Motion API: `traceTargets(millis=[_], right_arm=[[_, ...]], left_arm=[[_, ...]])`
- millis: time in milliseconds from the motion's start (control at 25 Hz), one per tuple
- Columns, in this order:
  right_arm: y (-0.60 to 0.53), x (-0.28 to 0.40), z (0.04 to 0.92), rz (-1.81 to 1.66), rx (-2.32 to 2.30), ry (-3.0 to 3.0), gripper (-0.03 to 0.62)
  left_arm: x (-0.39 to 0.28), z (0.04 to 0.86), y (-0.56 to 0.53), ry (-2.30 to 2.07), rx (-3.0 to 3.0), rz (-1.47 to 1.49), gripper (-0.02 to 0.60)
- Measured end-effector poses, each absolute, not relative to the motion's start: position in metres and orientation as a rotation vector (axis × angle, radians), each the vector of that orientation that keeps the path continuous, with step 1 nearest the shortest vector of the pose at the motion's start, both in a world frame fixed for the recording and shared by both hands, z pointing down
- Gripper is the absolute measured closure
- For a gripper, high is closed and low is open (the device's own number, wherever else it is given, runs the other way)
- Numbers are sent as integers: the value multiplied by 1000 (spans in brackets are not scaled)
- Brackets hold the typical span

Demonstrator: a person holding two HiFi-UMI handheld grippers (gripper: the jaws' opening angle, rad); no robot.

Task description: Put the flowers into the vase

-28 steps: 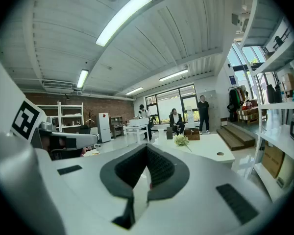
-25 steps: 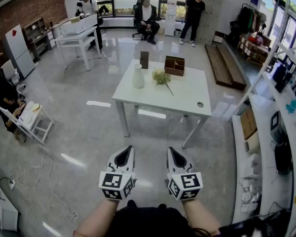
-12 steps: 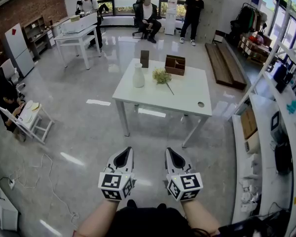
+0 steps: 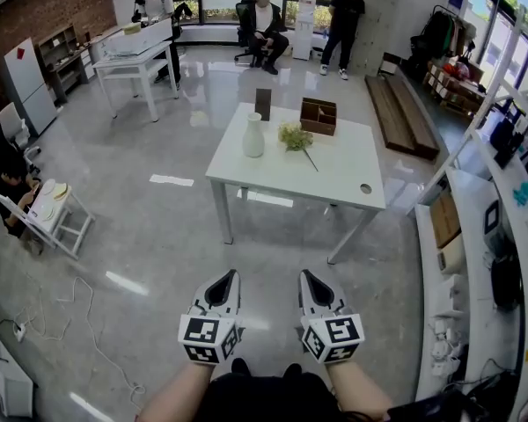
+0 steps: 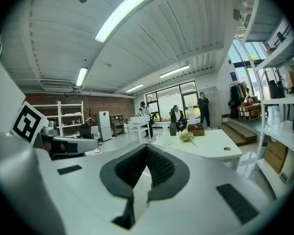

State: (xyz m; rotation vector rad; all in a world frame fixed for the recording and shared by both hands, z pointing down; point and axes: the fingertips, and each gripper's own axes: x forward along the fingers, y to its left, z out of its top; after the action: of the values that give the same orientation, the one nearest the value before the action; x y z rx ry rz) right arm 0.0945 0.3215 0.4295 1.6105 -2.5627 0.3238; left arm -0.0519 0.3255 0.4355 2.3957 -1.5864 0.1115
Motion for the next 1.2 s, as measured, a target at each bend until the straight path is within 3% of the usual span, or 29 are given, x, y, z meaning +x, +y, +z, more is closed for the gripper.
traceTargets(millis=[440,1200], right_arm=[[292,76,447,363,1677,-2489,592],[89,131,443,342,1462,-2621,592]], left_arm=[[-82,462,294,-1505,2385,158,578],[-11,451,103,-1654,2316,162,578]])
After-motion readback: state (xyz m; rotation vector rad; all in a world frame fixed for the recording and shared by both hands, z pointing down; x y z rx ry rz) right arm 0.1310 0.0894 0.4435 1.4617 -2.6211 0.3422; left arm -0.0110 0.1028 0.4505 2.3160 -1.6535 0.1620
